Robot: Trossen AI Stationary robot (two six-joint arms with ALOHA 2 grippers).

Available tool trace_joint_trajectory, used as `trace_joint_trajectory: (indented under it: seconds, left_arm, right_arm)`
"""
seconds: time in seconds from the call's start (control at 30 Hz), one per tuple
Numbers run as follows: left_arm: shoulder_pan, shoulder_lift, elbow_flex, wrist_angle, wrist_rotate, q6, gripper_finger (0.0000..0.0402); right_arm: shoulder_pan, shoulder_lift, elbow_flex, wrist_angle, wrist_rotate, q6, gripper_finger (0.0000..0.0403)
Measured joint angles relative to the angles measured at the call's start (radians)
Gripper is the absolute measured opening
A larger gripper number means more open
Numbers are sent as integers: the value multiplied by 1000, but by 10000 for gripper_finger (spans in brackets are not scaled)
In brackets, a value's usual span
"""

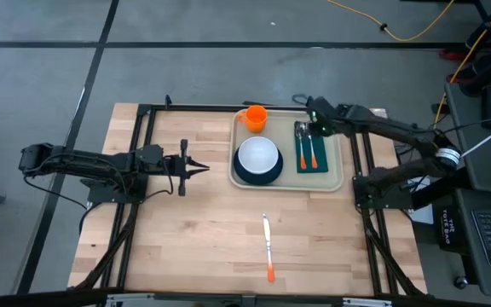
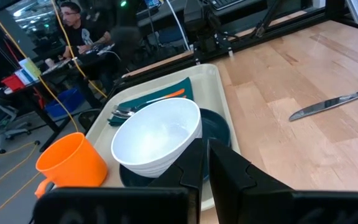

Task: Set up tray
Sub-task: Put the orange knife to the right of the orange fork on the serving tray

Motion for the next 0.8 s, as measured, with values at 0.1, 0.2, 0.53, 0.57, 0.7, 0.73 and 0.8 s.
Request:
trace_joint_trajectory:
  seconds: [0.1, 0.2, 0.53, 0.57, 0.7, 0.73, 0.8]
  left_arm:
    - [0, 0, 0, 0, 0, 0, 17]
    - [0, 0, 0, 2, 0, 0, 18]
    - [0, 0, 0, 3, 0, 0, 17]
    - [0, 0, 0, 3, 0, -1, 17]
    - [0, 0, 0, 3, 0, -35, 14]
    - [-1, 0, 0, 3, 0, -43, 13]
    - [-1, 0, 0, 3, 0, -50, 13]
  right_arm:
    - [140, -44, 0, -59, 139, 82, 143]
    - [293, -64, -24, -32, 221, 103, 143]
    - [653, -84, -214, 257, 353, 160, 143]
    - [682, -84, -231, 287, 355, 168, 143]
    - [789, -84, -291, 404, 359, 163, 143]
    - [814, -84, -308, 435, 358, 146, 143]
    - [855, -84, -340, 504, 358, 93, 143]
